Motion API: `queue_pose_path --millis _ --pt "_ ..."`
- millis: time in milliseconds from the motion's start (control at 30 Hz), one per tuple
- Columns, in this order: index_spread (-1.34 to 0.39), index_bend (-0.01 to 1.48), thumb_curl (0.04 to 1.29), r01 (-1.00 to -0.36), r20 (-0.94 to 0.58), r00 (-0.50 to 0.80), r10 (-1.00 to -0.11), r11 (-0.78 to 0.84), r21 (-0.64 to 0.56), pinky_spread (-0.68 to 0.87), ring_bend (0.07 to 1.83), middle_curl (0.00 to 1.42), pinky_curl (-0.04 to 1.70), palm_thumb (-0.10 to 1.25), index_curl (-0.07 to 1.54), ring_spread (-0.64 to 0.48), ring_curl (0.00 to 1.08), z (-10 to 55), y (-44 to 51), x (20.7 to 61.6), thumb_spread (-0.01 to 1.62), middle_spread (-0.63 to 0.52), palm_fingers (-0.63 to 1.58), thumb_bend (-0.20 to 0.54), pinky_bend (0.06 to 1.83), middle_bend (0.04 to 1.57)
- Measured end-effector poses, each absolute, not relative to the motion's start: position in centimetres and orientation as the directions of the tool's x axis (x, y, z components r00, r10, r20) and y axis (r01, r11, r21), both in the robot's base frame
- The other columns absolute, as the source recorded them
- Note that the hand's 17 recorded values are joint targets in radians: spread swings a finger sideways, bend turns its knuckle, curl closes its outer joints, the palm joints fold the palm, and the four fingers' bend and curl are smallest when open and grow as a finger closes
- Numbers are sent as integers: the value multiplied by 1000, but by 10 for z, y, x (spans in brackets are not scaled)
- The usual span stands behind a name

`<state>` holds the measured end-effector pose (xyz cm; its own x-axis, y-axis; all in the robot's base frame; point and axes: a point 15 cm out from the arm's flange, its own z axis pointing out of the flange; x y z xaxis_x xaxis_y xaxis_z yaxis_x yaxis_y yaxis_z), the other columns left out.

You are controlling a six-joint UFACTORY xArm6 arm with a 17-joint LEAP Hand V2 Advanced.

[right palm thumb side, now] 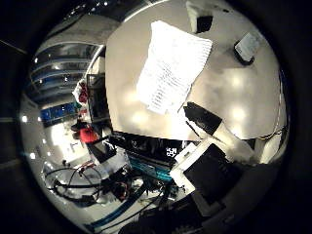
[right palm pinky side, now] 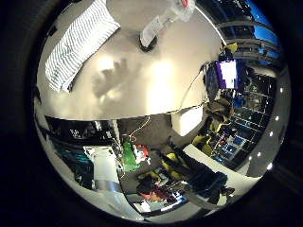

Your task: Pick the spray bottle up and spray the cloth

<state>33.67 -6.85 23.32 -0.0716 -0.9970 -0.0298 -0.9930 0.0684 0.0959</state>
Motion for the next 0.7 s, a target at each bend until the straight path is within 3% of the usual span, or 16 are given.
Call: queue_pose_path --millis 433,700 --pt "-393 252 322 -979 -58 -203 -977 202 28 372 193 323 273 814 405 101 181 256 -117 339 1083 -17 327 -21 199 189" --pt "-354 152 294 -939 -219 -298 -929 326 -109 369 224 320 294 658 355 98 209 294 -162 346 1087 0 290 -36 242 191"
